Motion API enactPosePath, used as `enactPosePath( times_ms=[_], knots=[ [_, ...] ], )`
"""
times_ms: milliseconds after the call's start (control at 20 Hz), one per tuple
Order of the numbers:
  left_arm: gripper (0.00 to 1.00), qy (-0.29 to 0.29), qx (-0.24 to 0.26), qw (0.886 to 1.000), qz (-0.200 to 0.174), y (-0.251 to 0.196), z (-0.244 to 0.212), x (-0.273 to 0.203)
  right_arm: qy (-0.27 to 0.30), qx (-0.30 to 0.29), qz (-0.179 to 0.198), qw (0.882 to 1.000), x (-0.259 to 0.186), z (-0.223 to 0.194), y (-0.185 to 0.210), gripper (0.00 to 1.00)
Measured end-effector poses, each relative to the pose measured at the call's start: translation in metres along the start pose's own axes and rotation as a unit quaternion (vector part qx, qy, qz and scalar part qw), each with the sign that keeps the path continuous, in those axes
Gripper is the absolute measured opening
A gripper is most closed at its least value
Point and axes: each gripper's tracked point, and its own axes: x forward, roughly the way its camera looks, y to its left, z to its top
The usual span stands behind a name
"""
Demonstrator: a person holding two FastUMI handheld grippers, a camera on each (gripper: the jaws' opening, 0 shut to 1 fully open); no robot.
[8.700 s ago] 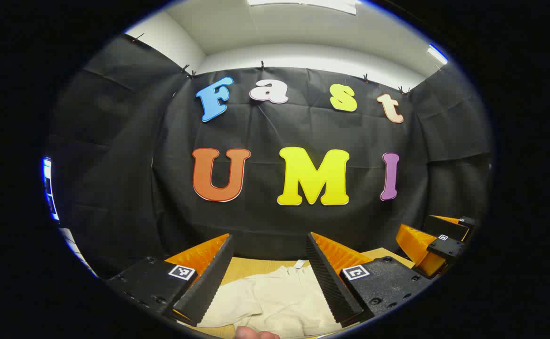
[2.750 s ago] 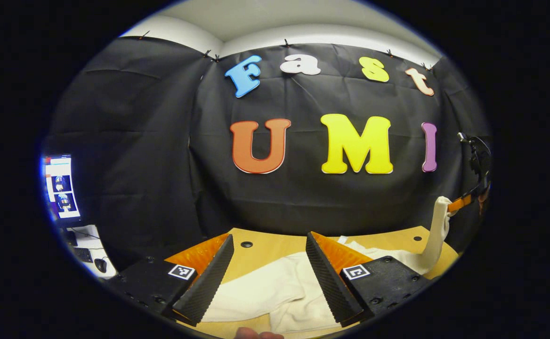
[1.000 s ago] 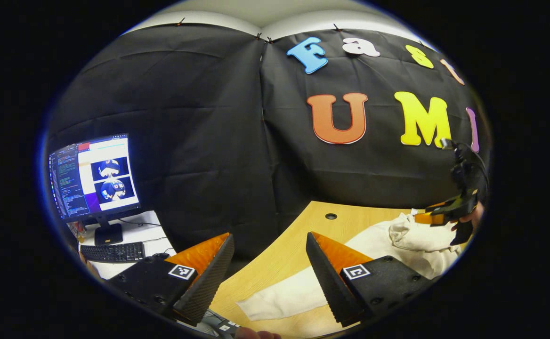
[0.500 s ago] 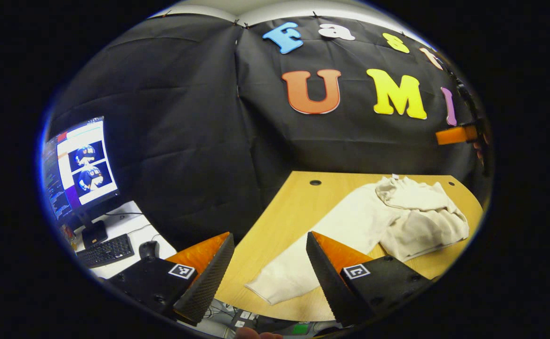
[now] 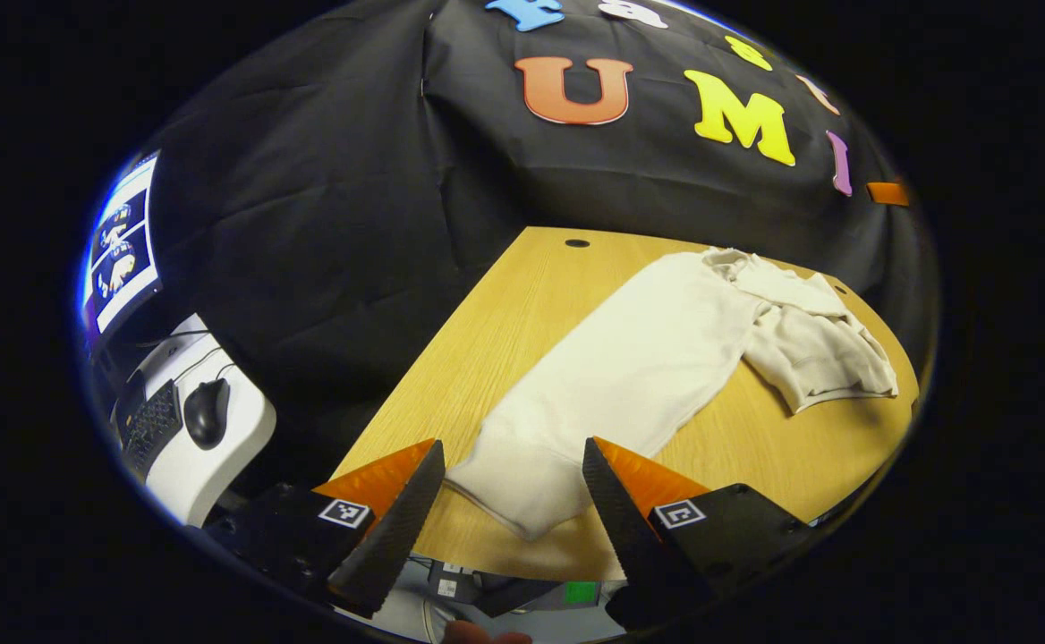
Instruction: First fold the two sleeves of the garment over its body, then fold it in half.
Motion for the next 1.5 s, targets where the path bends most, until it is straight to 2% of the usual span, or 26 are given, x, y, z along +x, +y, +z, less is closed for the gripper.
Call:
enactPosePath(
  times_ms=[150, 250, 400, 550, 600, 650, 700, 750, 850, 900, 950, 1000, 1150, 1500],
  knots=[
    [0.99, 0.004, 0.004, 1.000, -0.007, -0.001, -0.004, 0.004, 0.004, -0.006, -0.016, 1.000, 0.000, -0.002, -0.004, 0.84],
    [0.99, 0.018, 0.012, 1.000, -0.013, -0.002, -0.014, 0.008, 0.003, -0.011, -0.011, 1.000, 0.001, -0.001, 0.004, 0.84],
    [0.99, 0.035, -0.010, 0.999, -0.023, -0.002, -0.019, 0.008, 0.004, -0.013, 0.000, 1.000, 0.001, -0.004, 0.016, 0.84],
    [0.92, 0.055, -0.010, 0.998, -0.027, -0.005, -0.017, 0.010, 0.007, -0.008, 0.005, 1.000, 0.004, -0.005, 0.020, 0.84],
    [0.86, 0.055, -0.011, 0.998, -0.030, -0.005, -0.015, 0.009, 0.009, -0.007, 0.004, 1.000, 0.003, -0.007, 0.019, 0.84],
    [0.68, 0.055, -0.014, 0.998, -0.037, -0.007, -0.015, 0.012, 0.007, -0.004, 0.003, 1.000, 0.002, -0.006, 0.017, 0.84],
    [0.58, 0.058, -0.026, 0.997, -0.042, -0.009, -0.015, 0.013, 0.006, -0.002, 0.000, 1.000, 0.001, -0.006, 0.014, 0.83],
    [0.33, 0.062, -0.045, 0.996, -0.045, -0.012, -0.014, 0.014, 0.005, -0.001, -0.005, 1.000, -0.001, -0.007, 0.009, 0.84],
    [0.14, 0.071, -0.072, 0.994, -0.042, -0.011, -0.012, 0.013, 0.004, 0.009, -0.014, 1.000, -0.004, -0.011, 0.002, 0.84],
    [0.10, 0.076, -0.079, 0.993, -0.043, -0.013, -0.010, 0.012, 0.004, 0.015, -0.017, 1.000, -0.006, -0.012, -0.001, 0.84],
    [0.00, 0.076, -0.080, 0.993, -0.044, -0.015, -0.007, 0.010, 0.004, 0.023, -0.021, 1.000, -0.008, -0.013, -0.005, 0.83],
    [0.04, 0.071, -0.079, 0.993, -0.045, -0.017, -0.002, 0.008, 0.004, 0.029, -0.025, 0.999, -0.010, -0.015, -0.010, 0.83],
    [0.03, 0.051, -0.090, 0.993, -0.054, -0.025, 0.025, 0.002, -0.001, 0.046, -0.034, 0.998, -0.014, -0.016, -0.017, 0.84],
    [0.03, -0.006, -0.098, 0.991, -0.091, -0.067, 0.126, 0.009, -0.023, 0.090, -0.056, 0.994, -0.031, -0.019, -0.047, 0.84]
  ],
)
